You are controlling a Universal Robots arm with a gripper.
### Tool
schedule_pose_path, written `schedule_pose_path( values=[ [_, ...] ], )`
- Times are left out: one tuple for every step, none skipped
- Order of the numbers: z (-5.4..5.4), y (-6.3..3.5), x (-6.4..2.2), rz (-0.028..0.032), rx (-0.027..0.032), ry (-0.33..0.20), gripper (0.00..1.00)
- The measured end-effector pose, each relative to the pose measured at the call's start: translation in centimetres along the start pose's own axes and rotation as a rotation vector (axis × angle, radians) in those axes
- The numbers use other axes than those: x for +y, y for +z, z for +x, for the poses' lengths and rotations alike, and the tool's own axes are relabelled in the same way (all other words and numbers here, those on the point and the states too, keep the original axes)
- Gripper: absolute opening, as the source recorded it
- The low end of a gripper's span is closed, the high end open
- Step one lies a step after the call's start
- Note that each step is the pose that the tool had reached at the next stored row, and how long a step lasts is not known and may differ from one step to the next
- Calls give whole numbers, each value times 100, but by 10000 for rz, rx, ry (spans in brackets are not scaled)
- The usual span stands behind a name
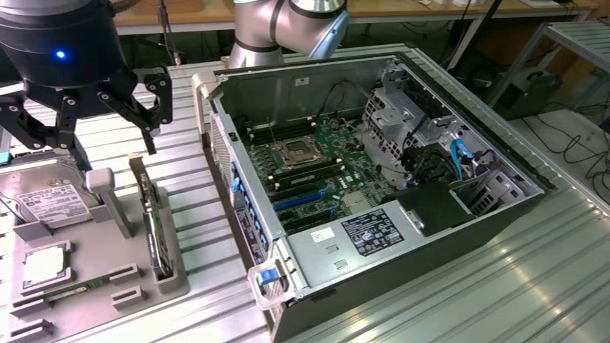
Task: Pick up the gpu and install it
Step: 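Pick up the gpu and move the gpu toward the slot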
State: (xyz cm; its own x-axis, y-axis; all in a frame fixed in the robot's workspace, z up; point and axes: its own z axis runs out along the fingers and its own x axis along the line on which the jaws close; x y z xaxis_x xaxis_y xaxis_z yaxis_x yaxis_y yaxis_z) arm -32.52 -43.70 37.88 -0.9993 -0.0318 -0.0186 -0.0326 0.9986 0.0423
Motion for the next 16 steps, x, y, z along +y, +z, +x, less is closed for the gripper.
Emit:
schedule_pose_path(
  values=[
    [0,4,-5,0,0,-1,72],
    [1,10,-16,0,-1,0,72],
    [1,14,-23,0,0,-1,72],
    [2,17,-29,1,1,0,72],
    [2,20,-36,0,0,0,72],
    [2,23,-43,0,0,0,72],
    [3,26,-50,1,0,0,72],
    [3,30,-58,0,0,0,72],
    [4,33,-65,0,0,0,72],
    [4,37,-71,0,-1,0,72],
    [5,40,-77,0,-1,0,72],
    [5,43,-83,0,0,0,72],
    [5,46,-90,0,-1,0,72],
    [6,50,-97,0,0,0,72],
    [6,55,-110,0,0,0,72],
    [7,62,-124,0,0,0,72]
  ],
)
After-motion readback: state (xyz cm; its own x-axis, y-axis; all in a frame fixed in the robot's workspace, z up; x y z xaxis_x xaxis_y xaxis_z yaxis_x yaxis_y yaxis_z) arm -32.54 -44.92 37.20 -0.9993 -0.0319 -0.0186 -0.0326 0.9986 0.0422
